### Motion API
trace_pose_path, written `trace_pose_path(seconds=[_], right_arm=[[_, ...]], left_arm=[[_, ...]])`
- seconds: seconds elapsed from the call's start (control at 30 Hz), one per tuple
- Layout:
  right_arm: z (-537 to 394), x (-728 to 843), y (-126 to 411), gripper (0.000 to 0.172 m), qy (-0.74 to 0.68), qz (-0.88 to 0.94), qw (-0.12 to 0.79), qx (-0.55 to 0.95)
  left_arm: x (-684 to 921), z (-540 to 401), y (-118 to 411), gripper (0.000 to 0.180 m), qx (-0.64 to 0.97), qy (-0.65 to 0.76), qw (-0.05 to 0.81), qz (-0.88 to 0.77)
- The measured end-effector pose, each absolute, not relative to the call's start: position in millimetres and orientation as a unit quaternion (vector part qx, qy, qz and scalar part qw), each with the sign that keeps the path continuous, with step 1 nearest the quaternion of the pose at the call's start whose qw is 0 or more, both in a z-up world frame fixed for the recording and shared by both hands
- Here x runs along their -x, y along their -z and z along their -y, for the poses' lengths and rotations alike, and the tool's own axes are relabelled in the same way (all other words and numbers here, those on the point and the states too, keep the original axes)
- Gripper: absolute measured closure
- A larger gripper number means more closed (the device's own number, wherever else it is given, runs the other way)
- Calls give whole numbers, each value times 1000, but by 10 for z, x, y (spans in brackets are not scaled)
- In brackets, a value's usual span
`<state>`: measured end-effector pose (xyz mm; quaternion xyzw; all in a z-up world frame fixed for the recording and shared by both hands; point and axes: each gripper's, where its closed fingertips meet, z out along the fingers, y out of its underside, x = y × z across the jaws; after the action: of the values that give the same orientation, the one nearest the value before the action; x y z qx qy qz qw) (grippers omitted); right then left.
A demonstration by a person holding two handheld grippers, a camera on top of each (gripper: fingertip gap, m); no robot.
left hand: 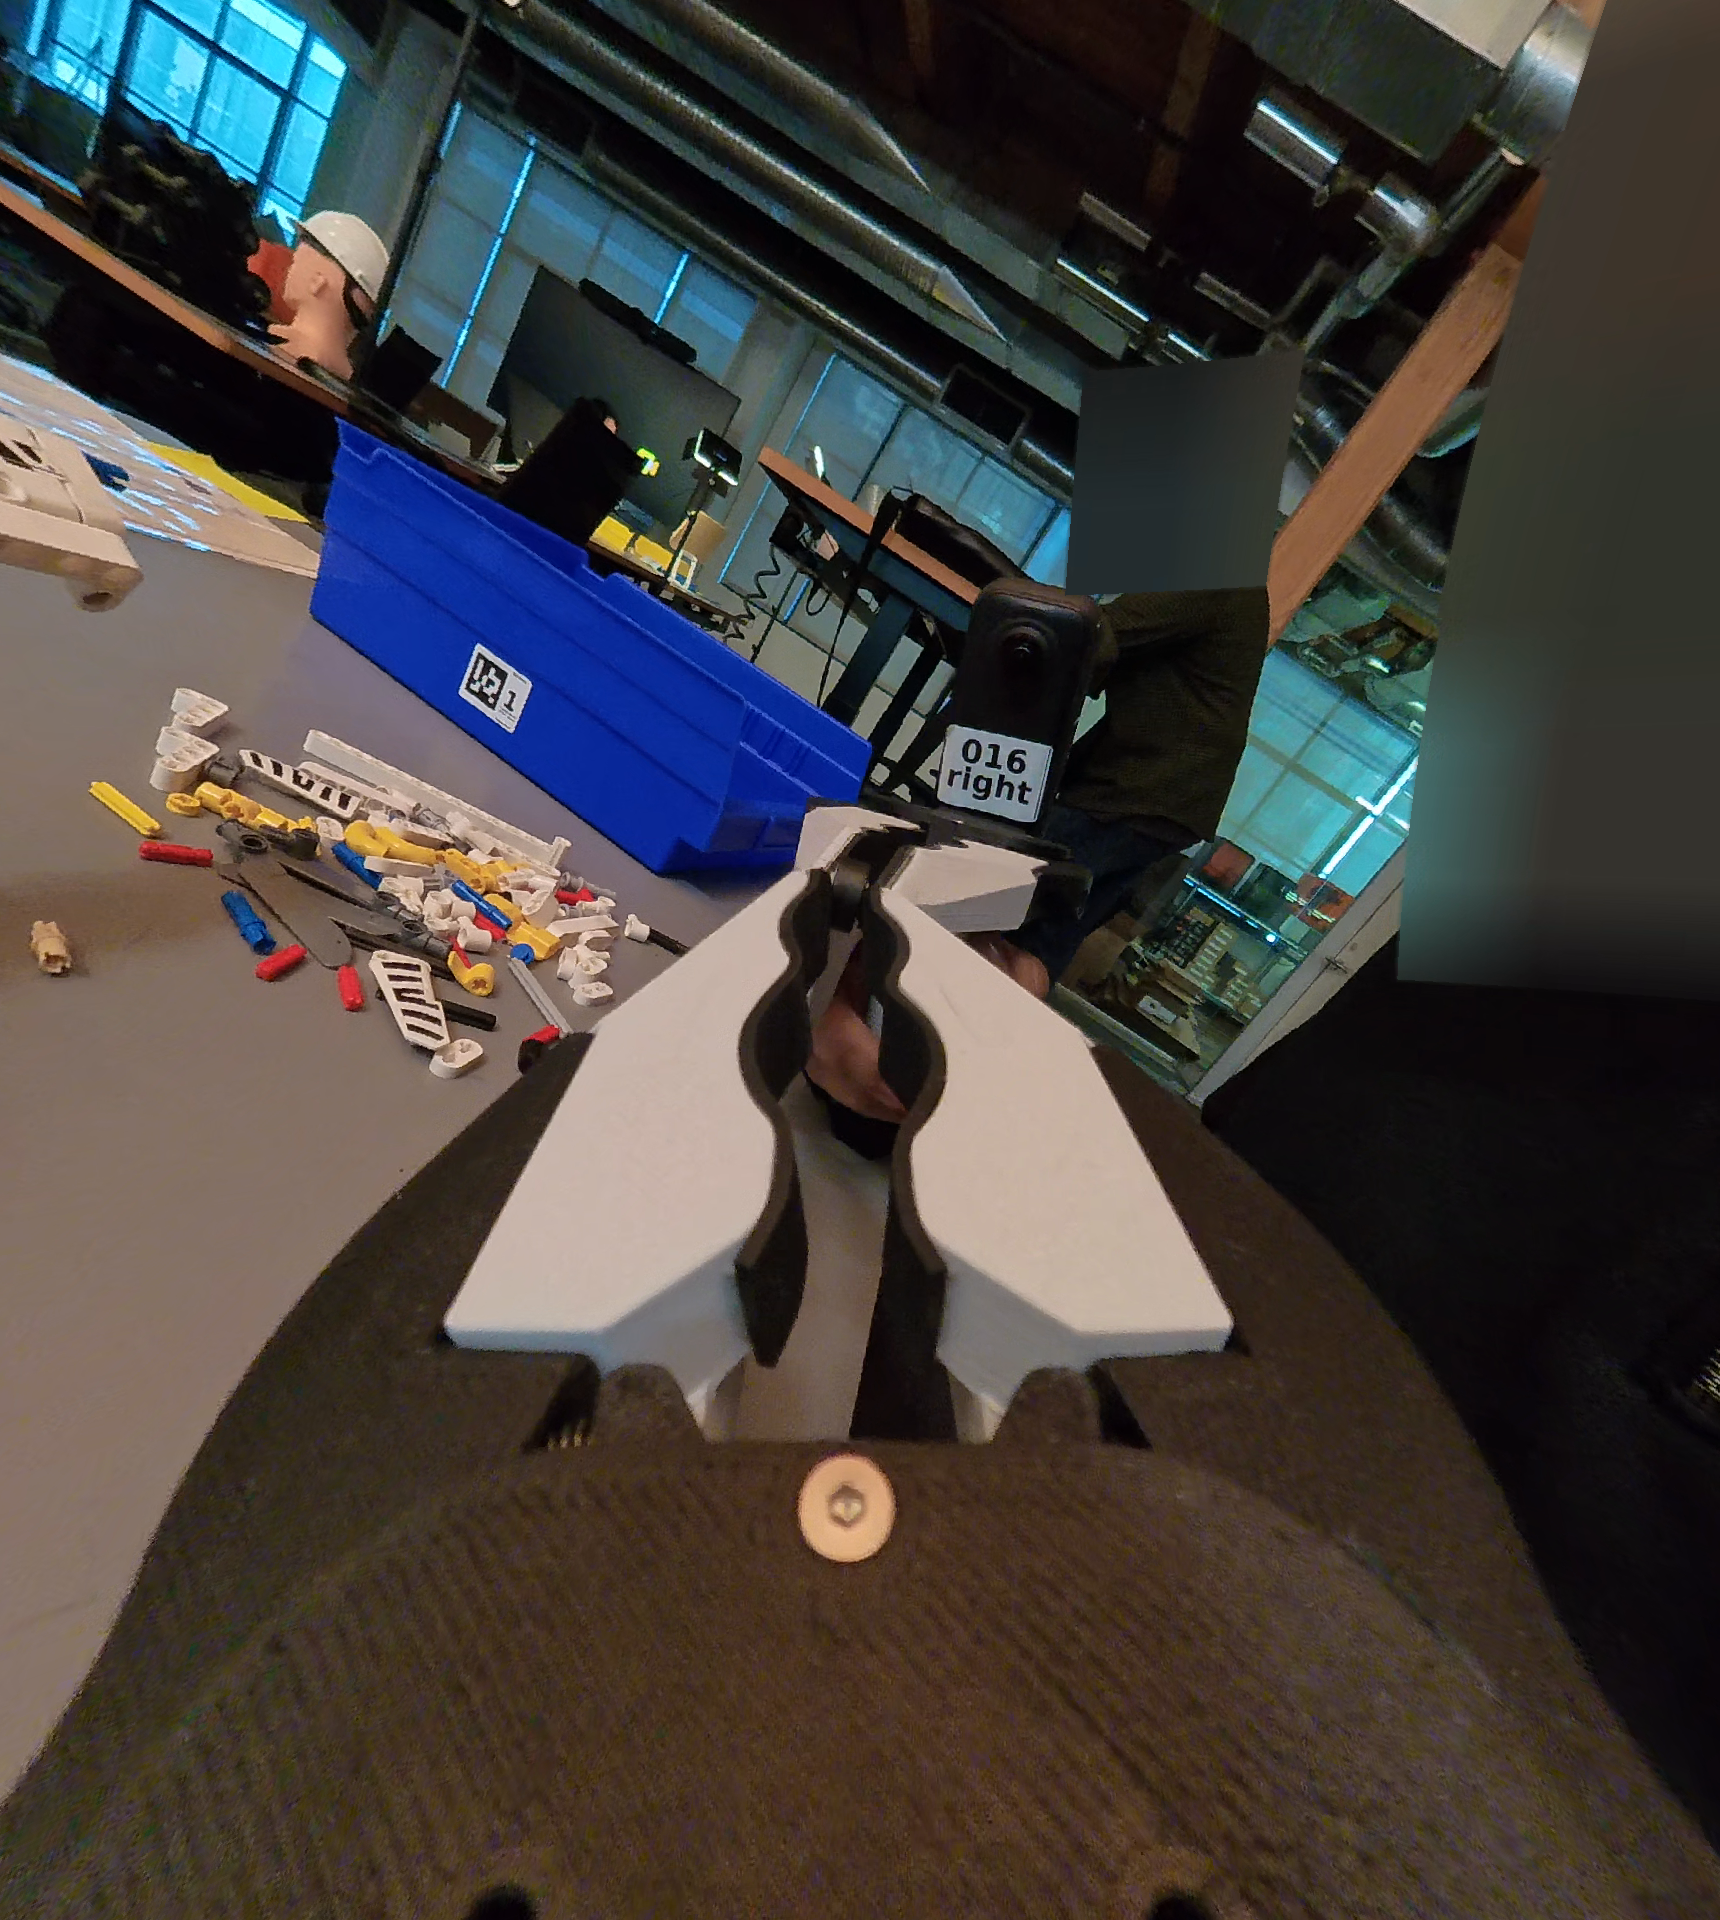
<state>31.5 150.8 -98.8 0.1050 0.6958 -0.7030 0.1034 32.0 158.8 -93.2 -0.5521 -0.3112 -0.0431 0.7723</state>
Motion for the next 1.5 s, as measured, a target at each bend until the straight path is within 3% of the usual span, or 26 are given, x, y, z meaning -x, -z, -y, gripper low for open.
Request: trace_pose_path(seconds=[0.83,1.13,1.4,1.5], right_arm=[[-1545,-204,1045,167,687,-716,-19,-123],[-1560,-186,1050,167,686,-715,-19,-134],[-1575,-320,942,167,681,-699,-217,-13],[-1568,-347,936,167,681,-697,-224,-4]], left_arm=[[-261,-1626,1016,180,577,-8,744,336],[-241,-1641,1049,180,595,-47,726,341],[-358,-1658,972,180,633,-126,711,279],[-385,-1651,969,180,649,-158,698,259]])
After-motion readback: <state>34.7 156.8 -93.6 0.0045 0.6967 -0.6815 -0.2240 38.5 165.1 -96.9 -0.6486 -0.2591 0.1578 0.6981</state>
